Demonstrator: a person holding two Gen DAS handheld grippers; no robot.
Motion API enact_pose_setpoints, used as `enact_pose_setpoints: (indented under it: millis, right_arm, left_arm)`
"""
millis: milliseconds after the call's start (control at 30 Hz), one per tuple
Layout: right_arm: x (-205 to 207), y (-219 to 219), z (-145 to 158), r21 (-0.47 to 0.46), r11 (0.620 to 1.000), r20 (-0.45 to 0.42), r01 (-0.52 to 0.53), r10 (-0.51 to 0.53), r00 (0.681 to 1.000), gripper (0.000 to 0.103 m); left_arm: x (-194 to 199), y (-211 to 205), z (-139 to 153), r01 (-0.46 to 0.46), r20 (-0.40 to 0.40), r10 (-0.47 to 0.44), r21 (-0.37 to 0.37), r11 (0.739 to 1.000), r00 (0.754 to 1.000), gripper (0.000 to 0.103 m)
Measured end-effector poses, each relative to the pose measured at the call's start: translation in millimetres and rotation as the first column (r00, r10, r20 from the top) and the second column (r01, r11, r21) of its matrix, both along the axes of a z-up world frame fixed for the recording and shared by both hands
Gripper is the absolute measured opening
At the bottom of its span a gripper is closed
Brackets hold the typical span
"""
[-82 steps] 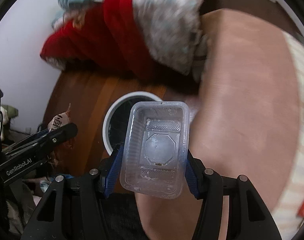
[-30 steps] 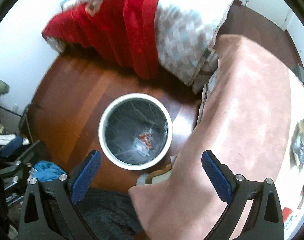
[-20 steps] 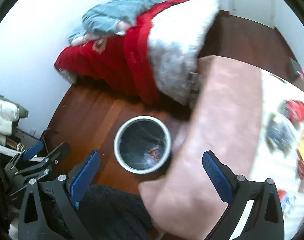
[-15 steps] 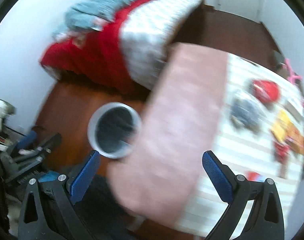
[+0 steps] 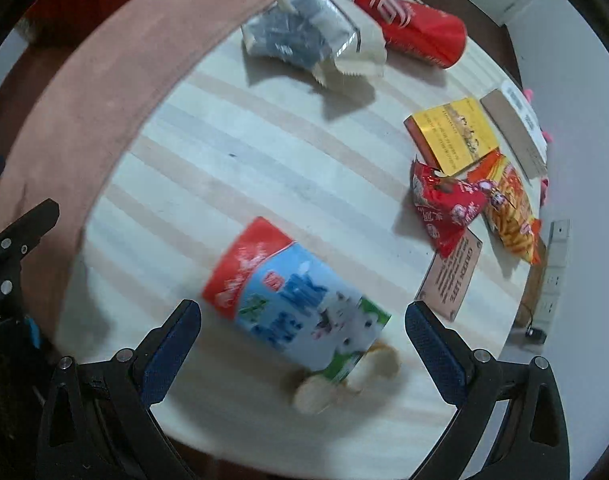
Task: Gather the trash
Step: 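Grasp the foil snack wrapper with the left tool while the right tool grasps the milk carton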
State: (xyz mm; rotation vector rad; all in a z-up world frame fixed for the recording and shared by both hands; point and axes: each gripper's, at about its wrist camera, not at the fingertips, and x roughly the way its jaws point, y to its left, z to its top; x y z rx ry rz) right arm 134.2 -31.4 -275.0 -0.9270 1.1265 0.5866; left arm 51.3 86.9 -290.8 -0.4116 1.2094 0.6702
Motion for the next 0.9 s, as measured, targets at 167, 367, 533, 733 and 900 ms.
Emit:
enact_pose_setpoints:
  millis: [167, 367, 533, 733, 900]
  right_arm:
    - [14.7, -9.4, -6.2, 0.079, 0.996, -0.072, 0.047, -0.041, 0.997, 0.088]
    - [38.3, -34.5, 8.4, 0.252, 0.930, -0.185, 0.268, -0.225, 0.957, 0.065]
    - [59.9, -63.4, 29.0, 0.366, 0.816, -0.208, 0.448, -0.398, 0.894, 0.062]
    - [81.2, -84.4, 55.1, 0.455, 0.712, -0.267, 0.535, -0.464, 0.845, 0.059]
    - [102.3, -85.4, 73.0, 0.492, 0.689, -0.247, 0.533, -0.477, 0.844, 0.058]
  left_arm:
    - [4.1, 6.4, -2.7, 0.004, -0.020, -0.004, 0.015, 1.000, 1.000, 0.103]
    - [8.0, 22.0, -3.4, -0.016, -0.021, 0.016, 0.005, 1.000, 1.000, 0.103]
    - [30.1, 34.9, -0.1, -0.020, 0.000, 0.020, -0.025, 0.999, 1.000, 0.103]
    - [72.2, 47.7, 20.5, -0.013, 0.075, 0.020, -0.094, 0.995, 0.997, 0.103]
    - [112.5, 54.9, 34.7, -0.008, 0.172, 0.047, -0.223, 0.975, 0.984, 0.102]
